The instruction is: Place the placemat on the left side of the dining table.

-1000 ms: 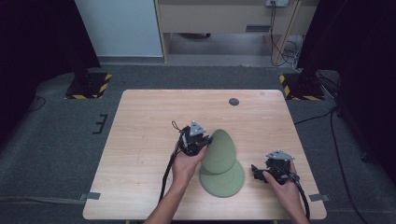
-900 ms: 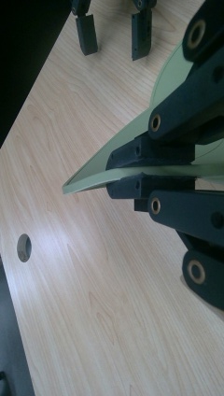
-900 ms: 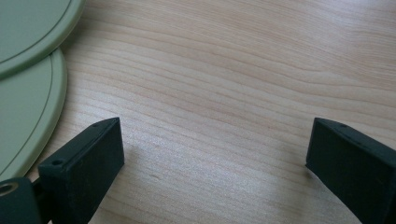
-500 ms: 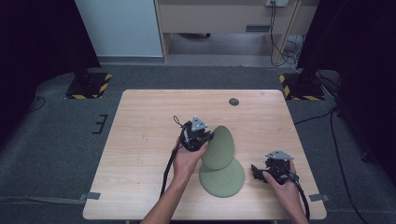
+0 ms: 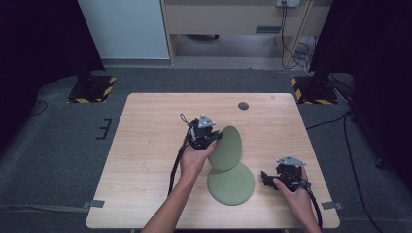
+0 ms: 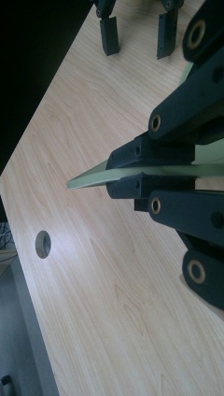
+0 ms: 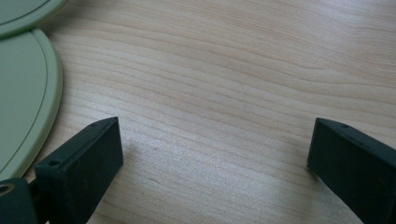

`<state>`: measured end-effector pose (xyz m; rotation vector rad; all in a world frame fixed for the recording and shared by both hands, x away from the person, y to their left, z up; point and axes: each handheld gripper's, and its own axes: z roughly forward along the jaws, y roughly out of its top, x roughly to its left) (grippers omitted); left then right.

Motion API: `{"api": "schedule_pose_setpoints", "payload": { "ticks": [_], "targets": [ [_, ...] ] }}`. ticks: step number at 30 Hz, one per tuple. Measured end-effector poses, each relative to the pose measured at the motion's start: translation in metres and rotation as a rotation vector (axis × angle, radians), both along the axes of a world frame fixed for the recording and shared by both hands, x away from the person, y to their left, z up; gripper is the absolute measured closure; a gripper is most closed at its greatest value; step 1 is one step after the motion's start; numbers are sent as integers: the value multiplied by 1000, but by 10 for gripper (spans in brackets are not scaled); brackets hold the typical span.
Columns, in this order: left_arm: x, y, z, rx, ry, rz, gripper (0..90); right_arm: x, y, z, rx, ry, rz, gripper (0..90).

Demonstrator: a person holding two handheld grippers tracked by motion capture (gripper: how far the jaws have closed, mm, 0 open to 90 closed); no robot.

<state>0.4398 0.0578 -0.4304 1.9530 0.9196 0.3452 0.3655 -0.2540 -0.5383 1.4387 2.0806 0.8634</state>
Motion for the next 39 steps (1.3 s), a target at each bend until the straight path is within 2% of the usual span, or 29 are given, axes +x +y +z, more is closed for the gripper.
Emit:
{"api": "schedule_pose_setpoints", "payload": {
  "ticks": [13, 21, 28, 33, 39],
  "targets": [
    [6, -1, 9, -35, -1, 3, 854, 0, 0, 0, 3, 3, -1, 36],
    [8, 0, 17, -32, -15, 10, 854, 0, 0, 0, 4, 4, -2, 36],
    [13, 8, 22, -69, -8, 52, 854, 0, 0, 0, 4, 4, -2, 36],
    [15, 9, 26, -34, -21, 95, 853, 0, 0, 0, 6, 6, -2, 36],
    [18, 18, 28, -25, -32, 145, 853, 0, 0, 0, 6, 7, -2, 35]
  ]
}}
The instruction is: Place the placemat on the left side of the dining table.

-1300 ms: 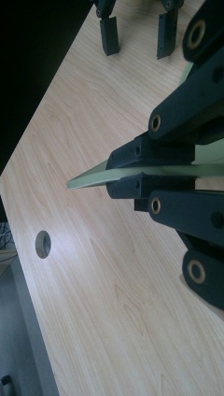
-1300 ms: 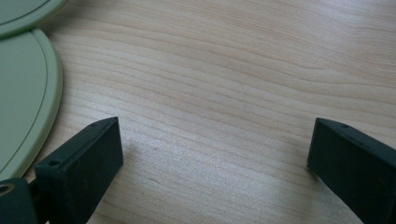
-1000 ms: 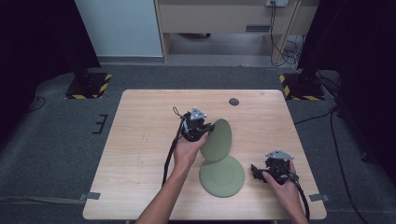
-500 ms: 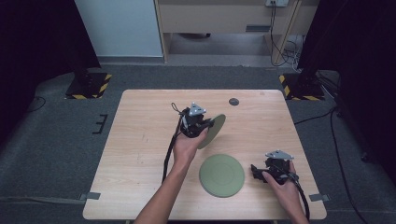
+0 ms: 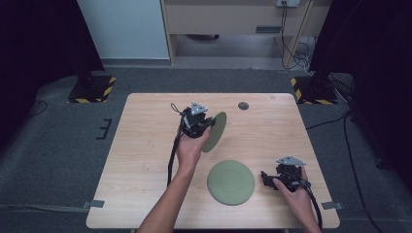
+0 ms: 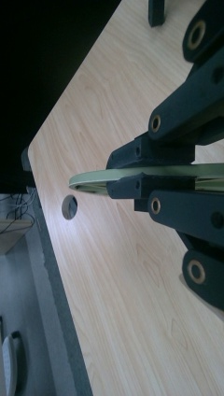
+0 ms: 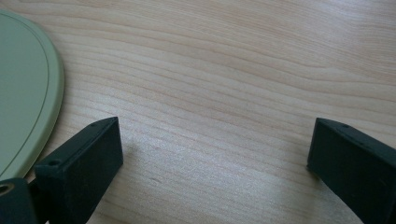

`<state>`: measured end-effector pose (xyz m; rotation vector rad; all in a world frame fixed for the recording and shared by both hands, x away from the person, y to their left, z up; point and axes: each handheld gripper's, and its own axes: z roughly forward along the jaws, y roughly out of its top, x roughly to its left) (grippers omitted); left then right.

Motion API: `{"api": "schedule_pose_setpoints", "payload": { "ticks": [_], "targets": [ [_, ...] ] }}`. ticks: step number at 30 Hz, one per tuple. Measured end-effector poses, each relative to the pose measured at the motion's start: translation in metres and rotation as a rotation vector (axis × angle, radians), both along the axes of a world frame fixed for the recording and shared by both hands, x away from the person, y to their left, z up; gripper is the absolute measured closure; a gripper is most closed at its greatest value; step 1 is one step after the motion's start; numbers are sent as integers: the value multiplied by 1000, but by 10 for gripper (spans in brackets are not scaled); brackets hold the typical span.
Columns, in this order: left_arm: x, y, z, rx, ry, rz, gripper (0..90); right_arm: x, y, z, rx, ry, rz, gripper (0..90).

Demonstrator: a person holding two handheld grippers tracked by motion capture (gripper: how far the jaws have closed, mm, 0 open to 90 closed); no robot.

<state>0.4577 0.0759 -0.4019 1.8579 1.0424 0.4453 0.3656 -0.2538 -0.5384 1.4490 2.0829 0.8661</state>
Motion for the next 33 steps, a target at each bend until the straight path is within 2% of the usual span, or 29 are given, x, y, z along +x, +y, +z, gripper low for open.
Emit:
{"api": "schedule_pose_setpoints", "payload": {
  "ticks": [19, 33],
  "targets": [
    [-3, 19, 9, 24, -27, 33, 853, 0, 0, 0, 0, 1, 3, 34],
    [-6, 41, 13, 28, -36, 70, 853, 0, 0, 0, 1, 2, 1, 32]
  ]
}}
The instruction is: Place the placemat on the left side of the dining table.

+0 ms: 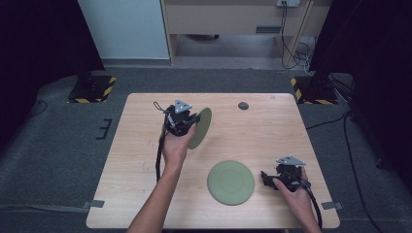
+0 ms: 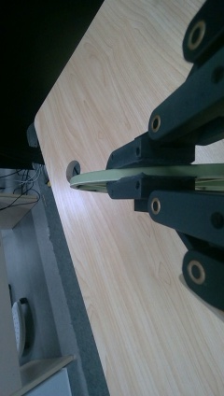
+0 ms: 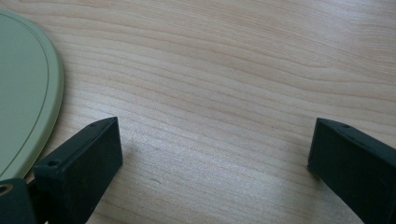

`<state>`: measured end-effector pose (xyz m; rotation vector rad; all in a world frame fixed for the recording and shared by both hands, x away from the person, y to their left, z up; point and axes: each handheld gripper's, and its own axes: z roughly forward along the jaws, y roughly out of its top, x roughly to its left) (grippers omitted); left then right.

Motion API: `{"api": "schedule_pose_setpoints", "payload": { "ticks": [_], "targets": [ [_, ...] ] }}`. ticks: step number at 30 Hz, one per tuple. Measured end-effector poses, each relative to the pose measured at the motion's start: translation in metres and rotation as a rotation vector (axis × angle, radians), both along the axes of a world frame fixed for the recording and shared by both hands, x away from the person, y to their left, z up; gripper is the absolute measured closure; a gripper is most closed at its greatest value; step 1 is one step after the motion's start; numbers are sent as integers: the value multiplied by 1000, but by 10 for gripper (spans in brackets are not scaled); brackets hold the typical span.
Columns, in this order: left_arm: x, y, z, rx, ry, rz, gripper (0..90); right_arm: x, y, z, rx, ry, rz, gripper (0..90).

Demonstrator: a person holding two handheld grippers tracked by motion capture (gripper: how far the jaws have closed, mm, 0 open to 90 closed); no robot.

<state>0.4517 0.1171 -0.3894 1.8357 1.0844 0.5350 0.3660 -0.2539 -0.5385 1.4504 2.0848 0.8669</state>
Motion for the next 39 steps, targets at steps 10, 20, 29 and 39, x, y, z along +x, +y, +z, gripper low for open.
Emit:
{"api": "schedule_pose_setpoints", "payload": {
  "ticks": [10, 20, 29, 39],
  "targets": [
    [-3, 13, -1, 5, -2, 15, 853, 0, 0, 0, -4, -3, -1, 33],
    [-6, 31, -7, 1, 3, 42, 853, 0, 1, 0, -2, -1, -3, 33],
    [-8, 47, -13, 3, 14, 66, 853, -1, 2, 0, -3, -2, -4, 33],
    [-10, 59, -17, 1, 18, 83, 853, -1, 1, 0, -2, -2, -2, 32]
  ]
}}
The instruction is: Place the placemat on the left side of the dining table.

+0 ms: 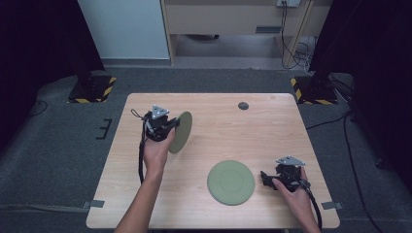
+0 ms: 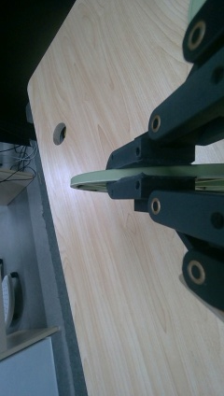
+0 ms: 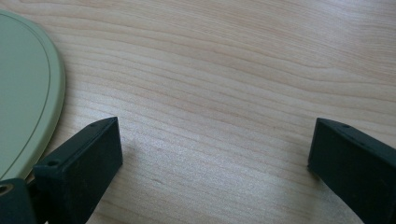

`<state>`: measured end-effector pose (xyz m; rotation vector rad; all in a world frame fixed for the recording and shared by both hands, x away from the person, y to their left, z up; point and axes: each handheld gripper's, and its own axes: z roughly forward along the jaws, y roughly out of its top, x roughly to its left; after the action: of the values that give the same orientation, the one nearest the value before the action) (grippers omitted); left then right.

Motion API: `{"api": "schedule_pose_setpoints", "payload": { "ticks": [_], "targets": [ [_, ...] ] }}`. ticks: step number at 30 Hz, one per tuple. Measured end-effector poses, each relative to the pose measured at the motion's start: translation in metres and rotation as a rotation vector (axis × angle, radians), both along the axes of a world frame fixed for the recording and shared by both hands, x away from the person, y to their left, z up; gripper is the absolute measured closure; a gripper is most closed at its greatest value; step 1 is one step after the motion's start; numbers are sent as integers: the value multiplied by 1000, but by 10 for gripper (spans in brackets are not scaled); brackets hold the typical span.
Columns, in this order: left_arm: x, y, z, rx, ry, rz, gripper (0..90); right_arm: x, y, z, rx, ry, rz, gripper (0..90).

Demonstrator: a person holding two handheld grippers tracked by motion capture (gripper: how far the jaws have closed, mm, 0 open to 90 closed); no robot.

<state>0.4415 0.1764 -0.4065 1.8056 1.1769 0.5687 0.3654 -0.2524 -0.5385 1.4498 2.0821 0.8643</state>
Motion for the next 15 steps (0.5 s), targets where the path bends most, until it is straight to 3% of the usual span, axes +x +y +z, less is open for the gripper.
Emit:
{"api": "schedule_pose_setpoints", "payload": {
  "ticks": [15],
  "targets": [
    [-4, 21, -10, -11, 15, 29, 853, 0, 0, 0, 1, 0, -1, 33]
  ]
}}
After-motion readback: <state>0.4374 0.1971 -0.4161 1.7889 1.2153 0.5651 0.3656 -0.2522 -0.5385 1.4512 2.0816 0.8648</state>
